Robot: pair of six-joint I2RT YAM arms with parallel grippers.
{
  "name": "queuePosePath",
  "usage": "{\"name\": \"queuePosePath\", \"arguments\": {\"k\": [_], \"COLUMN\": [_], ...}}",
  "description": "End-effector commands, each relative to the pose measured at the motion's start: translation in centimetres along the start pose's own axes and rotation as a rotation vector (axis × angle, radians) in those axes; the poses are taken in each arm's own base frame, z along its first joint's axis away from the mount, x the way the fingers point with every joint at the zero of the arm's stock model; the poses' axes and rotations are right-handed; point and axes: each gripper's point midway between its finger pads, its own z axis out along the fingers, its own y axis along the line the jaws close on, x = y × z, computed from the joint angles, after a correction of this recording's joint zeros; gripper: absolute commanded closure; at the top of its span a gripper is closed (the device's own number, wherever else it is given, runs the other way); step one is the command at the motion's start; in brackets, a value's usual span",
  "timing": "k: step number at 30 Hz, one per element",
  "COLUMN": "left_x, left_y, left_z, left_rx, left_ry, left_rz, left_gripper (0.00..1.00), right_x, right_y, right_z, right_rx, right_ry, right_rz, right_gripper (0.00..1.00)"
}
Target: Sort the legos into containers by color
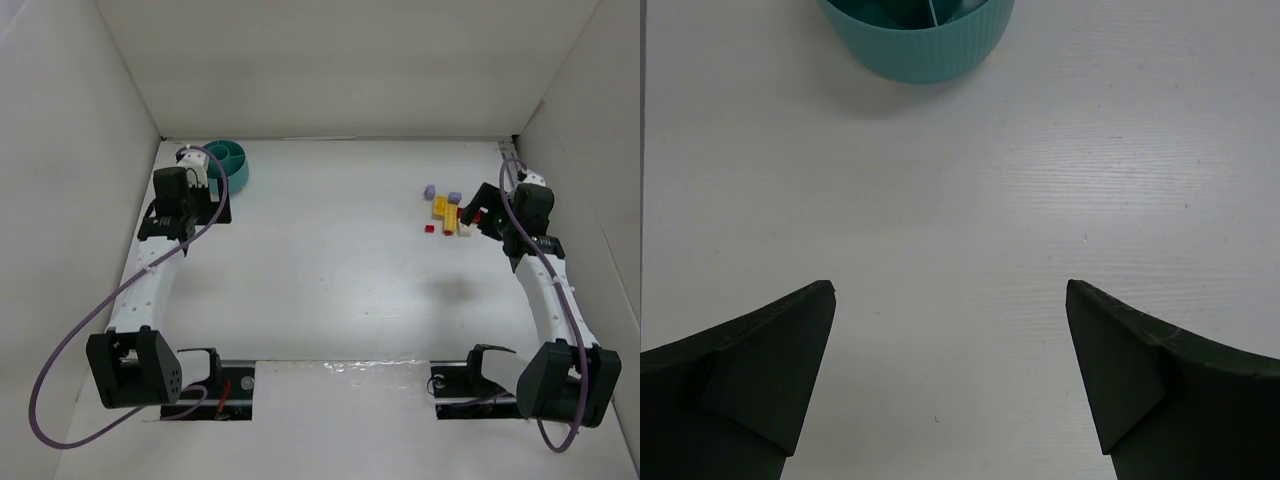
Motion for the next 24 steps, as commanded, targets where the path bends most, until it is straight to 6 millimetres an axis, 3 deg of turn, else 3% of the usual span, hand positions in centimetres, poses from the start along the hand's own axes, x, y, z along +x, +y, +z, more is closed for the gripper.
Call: {"name": "queuePosePath", "arguments": {"k": [1,5,6,9,10,13,16,17,20,24], "left_x": [-2.6,-4.3,-4.2,-3.5,-3.4,-4.1,-5.9,-7.0,-7.5,-7.3], "left_y": [-0.1,-2.0,-3.1,-3.2,-3.5,-5.0,-5.5,-5.6,-6.1,-6.4], "left_z": [-0.8,-2.3,-3.3,-2.1,-2.4,-2.3,-2.2,-2.3,-1.8,-1.2], "left_rx": [-0.002,0.120,0.202,0.189,0.216,0.238,0.226,0.225,0.219,0.186], "left_ry": [-0.074,-0.120,-0.102,-0.014,0.013,-0.016,-0.060,-0.080,-0.069,-0.069], "left_rz": [-0.012,0.088,0.187,0.212,0.242,0.255,0.227,0.217,0.190,0.220], "left_gripper": [0.01,0.01,0.01,0.01,0.01,0.01,0.01,0.01,0.01,0.01], "right_x": [-3.0,-2.8,-2.8,-3.1,-2.3,-2.7,-1.8,-1.0,0.3,0.2], "right_y": [1.0,0.6,0.3,-0.1,-0.5,-0.8,-0.8,-1.1,-1.5,-2.1], "right_z": [-1.1,-1.5,-1.3,-0.8,-0.2,0.5,1.7,2.0,3.8,5.4], "right_rx": [-0.057,-0.060,-0.039,-0.015,-0.007,0.004,-0.001,0.008,0.032,0.083], "right_ry": [-0.092,-0.104,-0.067,-0.019,0.016,0.032,0.109,0.151,0.231,0.264], "right_rz": [-0.028,-0.066,-0.091,-0.138,-0.148,-0.150,-0.139,-0.133,-0.114,-0.113], "right_gripper": [0.00,0.00,0.00,0.00,0.00,0.00,0.10,0.18,0.29,0.43]}}
